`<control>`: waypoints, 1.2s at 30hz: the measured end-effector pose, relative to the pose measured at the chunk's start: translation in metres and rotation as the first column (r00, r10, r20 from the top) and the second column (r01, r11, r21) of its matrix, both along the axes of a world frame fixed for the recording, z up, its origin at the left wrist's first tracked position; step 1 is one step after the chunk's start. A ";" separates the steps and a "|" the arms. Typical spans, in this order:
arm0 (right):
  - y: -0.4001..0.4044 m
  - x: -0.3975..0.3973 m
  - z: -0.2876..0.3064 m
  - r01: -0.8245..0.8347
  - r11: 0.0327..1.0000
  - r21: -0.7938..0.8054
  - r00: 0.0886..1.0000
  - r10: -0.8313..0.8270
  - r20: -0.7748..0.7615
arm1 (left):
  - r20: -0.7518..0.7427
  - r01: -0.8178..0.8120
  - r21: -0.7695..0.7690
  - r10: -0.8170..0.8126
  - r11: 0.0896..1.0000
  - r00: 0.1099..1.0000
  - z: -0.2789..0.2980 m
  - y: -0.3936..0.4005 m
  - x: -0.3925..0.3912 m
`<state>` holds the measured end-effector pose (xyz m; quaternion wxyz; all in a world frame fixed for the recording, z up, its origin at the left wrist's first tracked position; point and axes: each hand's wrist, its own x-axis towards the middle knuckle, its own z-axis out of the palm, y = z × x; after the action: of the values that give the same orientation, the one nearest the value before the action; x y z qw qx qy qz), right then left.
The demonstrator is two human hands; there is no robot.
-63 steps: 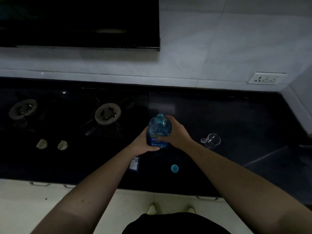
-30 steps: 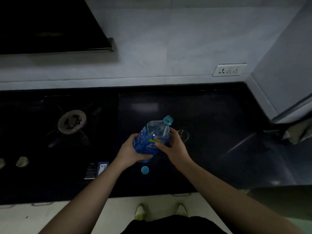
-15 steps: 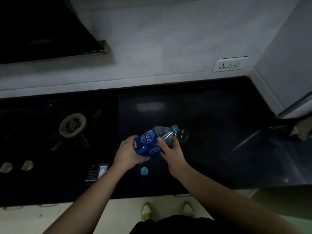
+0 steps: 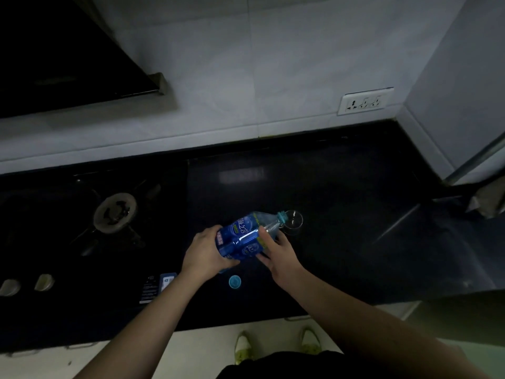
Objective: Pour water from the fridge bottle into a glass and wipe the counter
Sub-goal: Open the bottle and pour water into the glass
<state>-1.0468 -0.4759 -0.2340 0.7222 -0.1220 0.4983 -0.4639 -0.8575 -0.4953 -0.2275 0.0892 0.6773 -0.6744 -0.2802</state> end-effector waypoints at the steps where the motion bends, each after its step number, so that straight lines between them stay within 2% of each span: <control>1: 0.000 0.000 -0.001 -0.001 1.000 0.003 1.000 0.001 0.005 | 0.006 0.002 0.009 -0.002 1.000 1.000 -0.001 0.000 0.000; 36: -0.005 -0.002 -0.011 -0.032 0.999 0.009 0.999 0.032 0.025 | -0.007 0.007 0.028 -0.007 1.000 1.000 -0.003 -0.003 0.003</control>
<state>-1.0486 -0.4814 -0.2446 0.7363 -0.1206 0.4893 -0.4515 -0.8548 -0.4979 -0.2304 0.0810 0.6752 -0.6724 -0.2923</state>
